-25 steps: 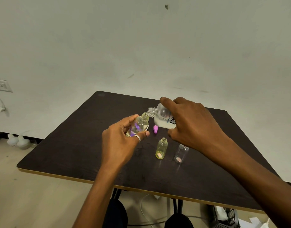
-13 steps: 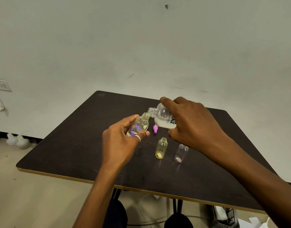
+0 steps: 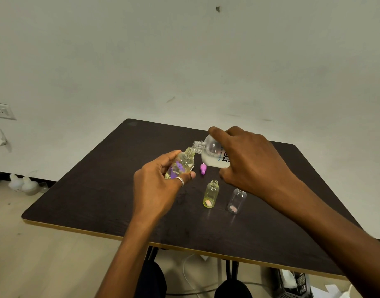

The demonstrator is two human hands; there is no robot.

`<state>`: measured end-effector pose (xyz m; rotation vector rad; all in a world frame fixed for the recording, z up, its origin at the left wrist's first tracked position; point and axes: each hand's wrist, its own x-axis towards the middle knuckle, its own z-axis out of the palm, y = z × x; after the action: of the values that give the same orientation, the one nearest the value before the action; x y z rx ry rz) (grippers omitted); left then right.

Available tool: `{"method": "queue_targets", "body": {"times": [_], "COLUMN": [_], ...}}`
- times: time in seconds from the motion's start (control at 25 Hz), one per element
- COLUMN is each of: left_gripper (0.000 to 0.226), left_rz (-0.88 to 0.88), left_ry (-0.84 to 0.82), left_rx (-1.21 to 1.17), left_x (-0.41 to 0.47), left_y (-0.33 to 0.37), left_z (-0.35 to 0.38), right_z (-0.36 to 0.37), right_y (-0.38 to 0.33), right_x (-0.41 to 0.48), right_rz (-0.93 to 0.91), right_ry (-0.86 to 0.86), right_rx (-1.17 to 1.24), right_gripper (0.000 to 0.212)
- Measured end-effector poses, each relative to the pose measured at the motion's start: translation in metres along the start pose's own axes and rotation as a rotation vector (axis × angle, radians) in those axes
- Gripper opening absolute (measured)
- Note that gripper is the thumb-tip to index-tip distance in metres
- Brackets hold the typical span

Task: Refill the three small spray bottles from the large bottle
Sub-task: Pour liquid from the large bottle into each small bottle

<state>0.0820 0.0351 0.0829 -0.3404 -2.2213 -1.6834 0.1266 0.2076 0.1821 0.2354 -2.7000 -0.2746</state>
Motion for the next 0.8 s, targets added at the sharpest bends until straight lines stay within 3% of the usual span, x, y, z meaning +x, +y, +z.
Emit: {"method": "queue_targets", "body": {"times": [0.8], "left_gripper": [0.062], "left_rz": [-0.005], "left_ry": [0.013], "left_rx": [-0.009], "left_x": [-0.0002], "left_y": [0.0006], "left_z": [-0.0017], "right_z": [-0.0022], "right_y": [-0.0022], "right_x": [0.0017], "right_rz": [0.002], "right_ry": [-0.005], "right_rx": [0.002], "right_gripper": [0.070]}}
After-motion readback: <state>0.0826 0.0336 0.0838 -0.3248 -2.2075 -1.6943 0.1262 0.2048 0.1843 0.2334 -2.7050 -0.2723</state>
